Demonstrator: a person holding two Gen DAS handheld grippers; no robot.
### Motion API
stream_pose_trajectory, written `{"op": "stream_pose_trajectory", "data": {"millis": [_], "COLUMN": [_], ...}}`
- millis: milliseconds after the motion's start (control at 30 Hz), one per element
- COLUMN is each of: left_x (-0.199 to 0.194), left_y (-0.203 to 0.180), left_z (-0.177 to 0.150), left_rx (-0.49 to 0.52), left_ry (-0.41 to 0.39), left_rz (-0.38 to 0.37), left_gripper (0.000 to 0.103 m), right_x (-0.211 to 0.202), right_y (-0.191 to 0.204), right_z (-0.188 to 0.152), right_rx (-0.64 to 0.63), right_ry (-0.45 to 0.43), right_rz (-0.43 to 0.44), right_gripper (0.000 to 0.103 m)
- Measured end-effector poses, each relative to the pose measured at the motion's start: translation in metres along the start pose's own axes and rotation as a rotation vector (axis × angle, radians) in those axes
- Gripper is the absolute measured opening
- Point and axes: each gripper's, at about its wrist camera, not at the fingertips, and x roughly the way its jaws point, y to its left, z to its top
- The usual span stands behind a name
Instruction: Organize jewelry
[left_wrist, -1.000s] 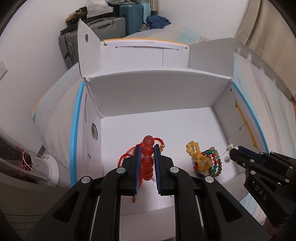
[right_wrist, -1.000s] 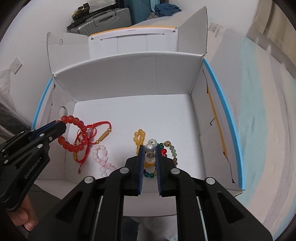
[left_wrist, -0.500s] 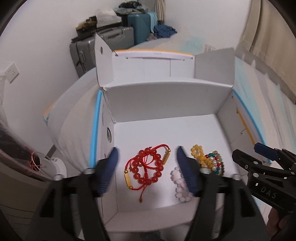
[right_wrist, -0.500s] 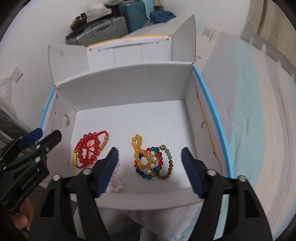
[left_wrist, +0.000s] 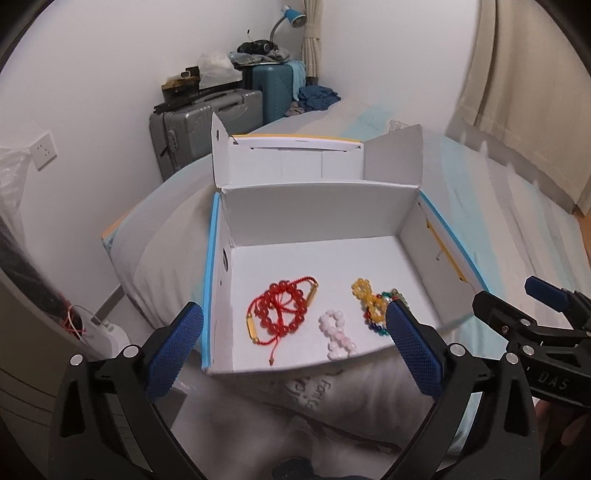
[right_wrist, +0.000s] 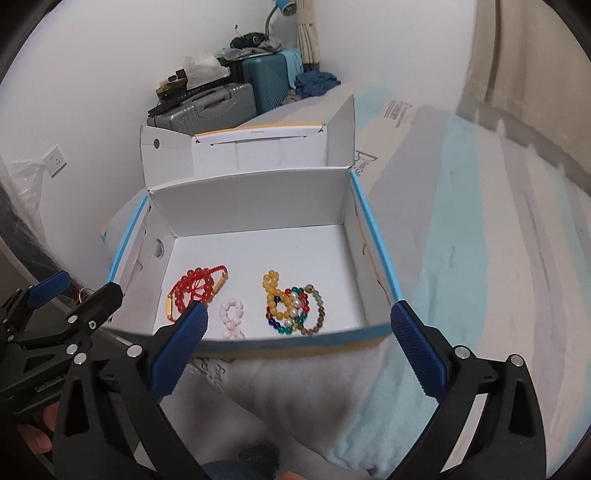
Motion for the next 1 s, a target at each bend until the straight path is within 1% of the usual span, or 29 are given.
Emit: {"op": "stream_pose_trajectory", "data": {"millis": [200, 267, 400, 433, 567, 700, 1000], "left_x": [-0.018, -0.02, -0.025, -0.026, -0.027, -0.027, -0.02], "left_y": [-0.002, -0.001, 0.0, 0.0, 0.001, -0.001, 0.001], "left_z": [-0.026, -0.033, -0.045, -0.048, -0.054, -0.056, -0.055], "left_rx": [0.009, 0.011, 0.018, 0.019, 0.022, 0.029, -0.005], "left_ry": [-0.024, -0.017, -0.021, -0.022, -0.02, -0.024, 0.008], "left_rz": [-0.002, 0.009, 0.024, 0.018, 0.01, 0.025, -0.004], "left_gripper": [0.097, 0.097, 0.097, 0.097, 0.097, 0.097, 0.097], "right_x": [-0.021, -0.025, -0.026, -0.027, -0.029, -0.03, -0.027], "right_y": [0.001, 0.002, 0.003, 0.003, 0.003, 0.002, -0.001], "right_z": [-0.025, -0.033, -0.042, -0.043, -0.048, -0.051, -0.052], "right_rx": [-0.005, -0.008, 0.0, 0.001, 0.003, 0.001, 0.009], "right_ry": [-0.029, -0.036, -0.028, -0.028, -0.026, -0.023, -0.014], "right_rz": [-0.02, -0.035, -0.034, -0.032, -0.034, -0.034, -0.031], "right_gripper": [0.095, 0.095, 0.095, 0.095, 0.095, 0.095, 0.095]}}
